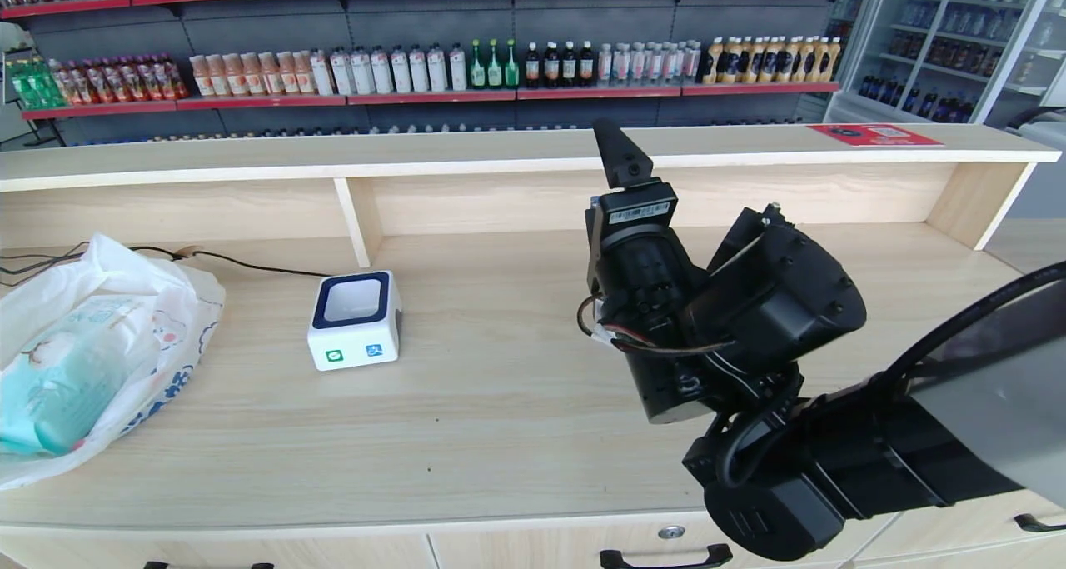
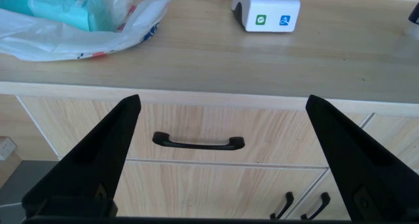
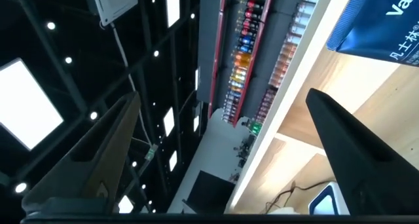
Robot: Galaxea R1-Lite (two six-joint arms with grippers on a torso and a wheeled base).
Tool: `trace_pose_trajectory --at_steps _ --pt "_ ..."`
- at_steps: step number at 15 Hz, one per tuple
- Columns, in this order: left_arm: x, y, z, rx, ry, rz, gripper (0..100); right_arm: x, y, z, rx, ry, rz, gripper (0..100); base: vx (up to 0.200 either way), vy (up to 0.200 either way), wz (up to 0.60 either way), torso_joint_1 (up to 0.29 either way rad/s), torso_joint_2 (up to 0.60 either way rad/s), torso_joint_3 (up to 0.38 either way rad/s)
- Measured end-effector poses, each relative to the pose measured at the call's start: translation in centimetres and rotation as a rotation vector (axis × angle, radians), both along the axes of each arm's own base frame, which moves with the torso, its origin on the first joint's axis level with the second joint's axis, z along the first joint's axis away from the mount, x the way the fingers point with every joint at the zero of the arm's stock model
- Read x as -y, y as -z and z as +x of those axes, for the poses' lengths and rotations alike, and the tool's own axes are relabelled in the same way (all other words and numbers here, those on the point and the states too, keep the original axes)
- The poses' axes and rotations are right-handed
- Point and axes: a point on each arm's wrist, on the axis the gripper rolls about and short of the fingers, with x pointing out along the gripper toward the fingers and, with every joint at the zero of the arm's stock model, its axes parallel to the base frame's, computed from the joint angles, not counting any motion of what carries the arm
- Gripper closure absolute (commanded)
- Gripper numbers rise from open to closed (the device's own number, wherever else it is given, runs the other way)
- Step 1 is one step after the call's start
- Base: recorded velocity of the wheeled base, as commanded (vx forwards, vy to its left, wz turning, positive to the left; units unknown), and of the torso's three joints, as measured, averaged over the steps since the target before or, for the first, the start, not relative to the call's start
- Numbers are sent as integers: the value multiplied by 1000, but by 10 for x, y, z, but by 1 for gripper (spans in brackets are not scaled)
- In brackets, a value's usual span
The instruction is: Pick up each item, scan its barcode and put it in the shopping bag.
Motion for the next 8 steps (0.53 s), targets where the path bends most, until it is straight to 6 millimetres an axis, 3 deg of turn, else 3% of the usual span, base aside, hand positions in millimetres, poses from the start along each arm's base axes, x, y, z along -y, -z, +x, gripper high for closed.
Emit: trace_pose_trajectory --at_steps 8 --pt "0 0 0 0 0 0 0 10 2 -1 -26 -14 40 0 0 0 0 0 0 0"
